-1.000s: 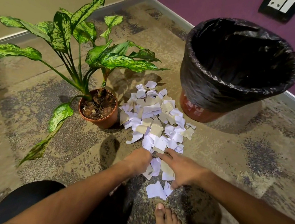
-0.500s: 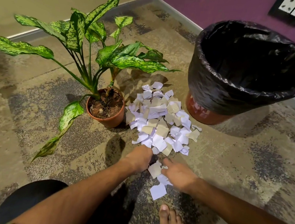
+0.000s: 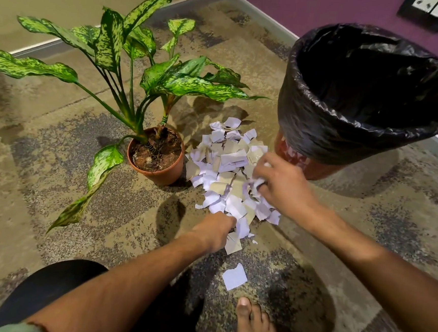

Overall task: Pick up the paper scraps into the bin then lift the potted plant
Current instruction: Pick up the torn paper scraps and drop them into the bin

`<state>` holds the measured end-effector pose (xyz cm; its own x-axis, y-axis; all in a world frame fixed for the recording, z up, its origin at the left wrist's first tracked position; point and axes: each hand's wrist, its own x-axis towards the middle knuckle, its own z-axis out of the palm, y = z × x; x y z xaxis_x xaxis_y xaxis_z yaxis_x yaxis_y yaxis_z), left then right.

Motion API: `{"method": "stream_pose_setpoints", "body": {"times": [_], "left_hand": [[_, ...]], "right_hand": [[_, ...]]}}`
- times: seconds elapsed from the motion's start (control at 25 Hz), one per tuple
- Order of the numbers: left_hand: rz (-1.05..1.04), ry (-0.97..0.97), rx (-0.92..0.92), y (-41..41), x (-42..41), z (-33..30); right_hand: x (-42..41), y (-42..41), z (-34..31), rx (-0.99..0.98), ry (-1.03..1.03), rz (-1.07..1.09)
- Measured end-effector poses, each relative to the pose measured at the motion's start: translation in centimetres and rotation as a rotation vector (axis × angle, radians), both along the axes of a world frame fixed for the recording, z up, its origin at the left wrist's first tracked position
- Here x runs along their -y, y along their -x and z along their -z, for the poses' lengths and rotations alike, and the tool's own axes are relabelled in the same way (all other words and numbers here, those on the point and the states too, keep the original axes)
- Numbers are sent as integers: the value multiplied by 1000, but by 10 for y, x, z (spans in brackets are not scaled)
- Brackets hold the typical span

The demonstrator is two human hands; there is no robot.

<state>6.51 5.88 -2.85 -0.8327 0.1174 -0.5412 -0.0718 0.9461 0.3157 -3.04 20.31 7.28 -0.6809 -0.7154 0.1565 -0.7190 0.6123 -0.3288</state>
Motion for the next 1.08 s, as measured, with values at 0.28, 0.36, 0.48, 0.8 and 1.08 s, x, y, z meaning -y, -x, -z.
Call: {"method": "stream_pose_setpoints", "body": {"times": [0.28, 0.36, 0.48, 0.8, 1.08], "left_hand": [[140, 88, 9, -7, -18, 2], [169, 108, 3, -8, -22, 2], [169, 133, -5, -10, -24, 4], [127, 182, -61, -8, -30, 8], [153, 233, -39, -2, -32, 9]], "right_hand": [[-23, 56, -104, -275, 487, 244], [-33, 72, -111, -294, 460, 319], [-47, 93, -107, -267, 365, 433], [-65, 107, -93, -141, 255, 552], [-51, 77, -105, -326, 533, 434]]}}
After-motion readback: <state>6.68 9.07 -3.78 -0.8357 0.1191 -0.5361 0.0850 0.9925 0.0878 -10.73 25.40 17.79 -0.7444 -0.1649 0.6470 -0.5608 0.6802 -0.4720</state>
